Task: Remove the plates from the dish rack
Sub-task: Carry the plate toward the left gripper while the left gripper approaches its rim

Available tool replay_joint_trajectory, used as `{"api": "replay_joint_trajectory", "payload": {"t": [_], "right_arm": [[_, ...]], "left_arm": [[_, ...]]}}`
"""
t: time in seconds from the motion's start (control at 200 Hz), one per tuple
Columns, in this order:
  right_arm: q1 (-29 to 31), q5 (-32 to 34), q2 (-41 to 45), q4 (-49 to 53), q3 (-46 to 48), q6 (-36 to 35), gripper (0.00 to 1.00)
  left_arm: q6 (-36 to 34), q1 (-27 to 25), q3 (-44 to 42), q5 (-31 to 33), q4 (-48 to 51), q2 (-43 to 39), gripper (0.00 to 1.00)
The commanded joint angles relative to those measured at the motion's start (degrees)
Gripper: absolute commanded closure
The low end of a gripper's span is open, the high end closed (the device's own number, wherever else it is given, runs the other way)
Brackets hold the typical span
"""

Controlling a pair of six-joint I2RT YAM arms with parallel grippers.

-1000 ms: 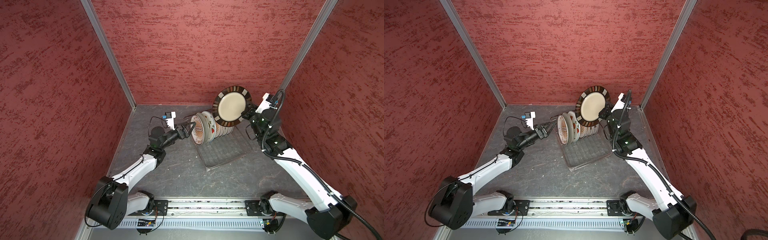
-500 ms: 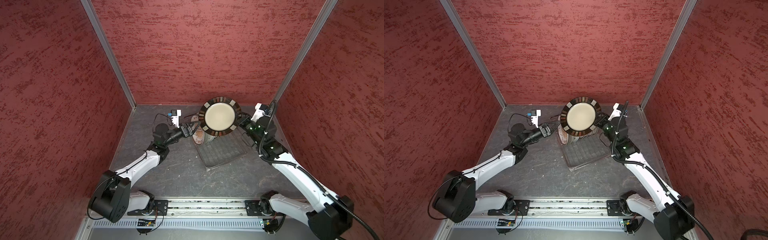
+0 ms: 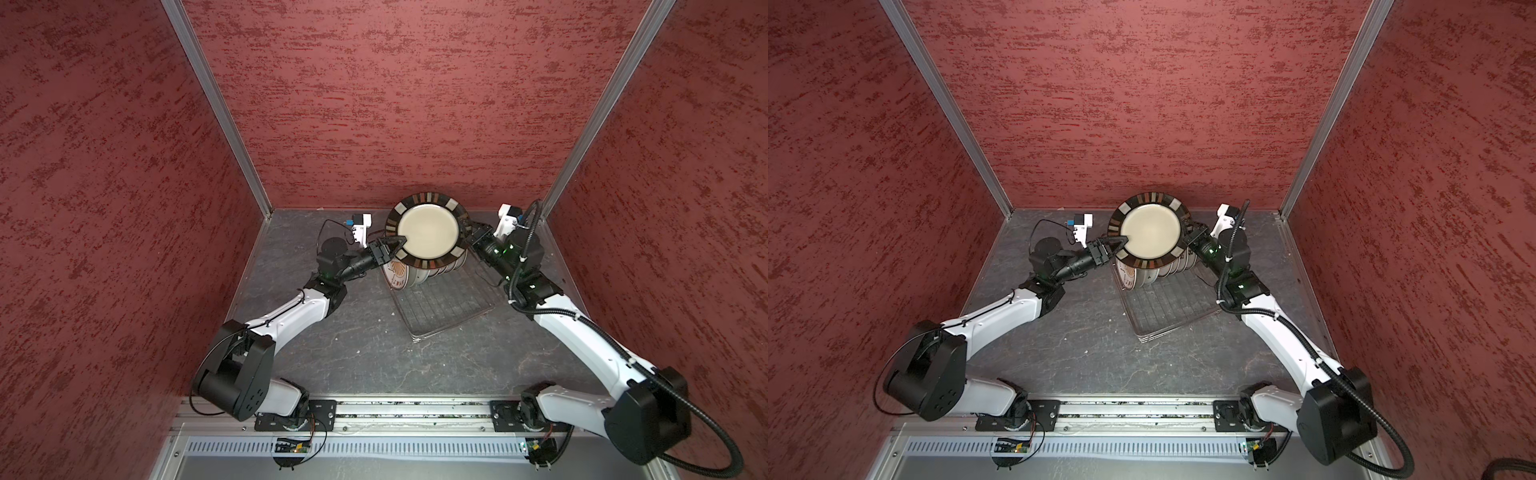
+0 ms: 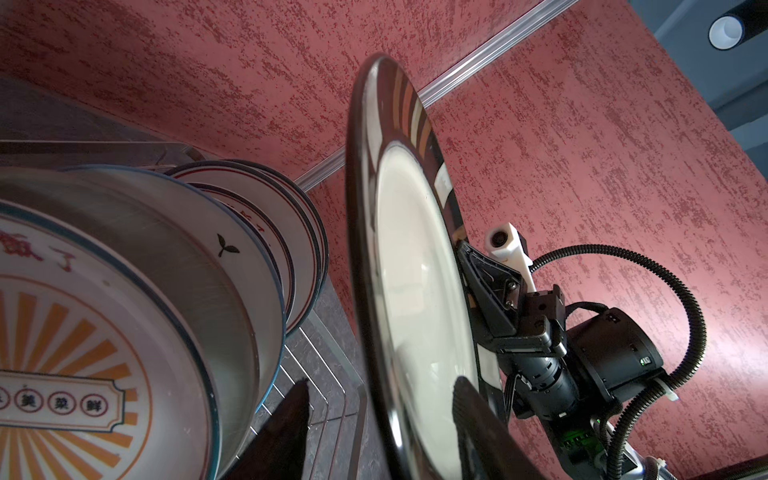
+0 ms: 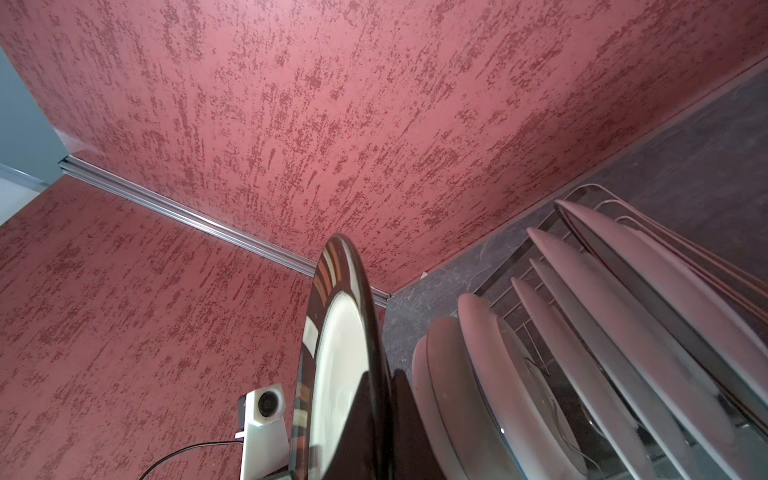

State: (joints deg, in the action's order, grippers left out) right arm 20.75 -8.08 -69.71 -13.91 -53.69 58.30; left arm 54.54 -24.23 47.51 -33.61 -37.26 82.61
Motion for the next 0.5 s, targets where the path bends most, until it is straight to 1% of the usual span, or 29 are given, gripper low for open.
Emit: {"api": "replay_joint_trajectory", "payload": {"t": [0.0, 0.115, 0.15, 0.286, 0.386, 0.496], "right_arm": [[-0.45, -2.21, 0.93, -12.22, -1.68, 3.4, 1.0], [-0.49, -1.32, 0.58, -13.66, -1.22, 0.96, 1.0], [-0.41, -1.17, 0.39, -14.01, -1.07, 0.24, 1.0], [-0.36, -1.85, -0.79, -15.08, -0.91, -0.47, 1.0], [-0.36, -1.57, -1.52, -15.26, -1.02, -1.36, 1.0], [-0.28, -1.33, -2.3, -15.12, -1.24, -2.49, 1.0]], "left_arm": [[1.38, -0.12, 1.38, -0.46, 2.15, 1.1, 0.54], [2.6, 0.14, 1.69, -0.52, 2.62, 1.61, 0.62], [2.9, 0.12, 1.81, -0.67, 2.62, 1.83, 0.66], [3.94, 0.15, 2.75, -1.55, 3.19, 2.89, 0.77], [3.5, 0.21, 3.69, -2.03, 4.45, 3.76, 0.78], [5.11, 0.76, 4.48, -5.06, 3.23, 5.33, 0.8]]}}
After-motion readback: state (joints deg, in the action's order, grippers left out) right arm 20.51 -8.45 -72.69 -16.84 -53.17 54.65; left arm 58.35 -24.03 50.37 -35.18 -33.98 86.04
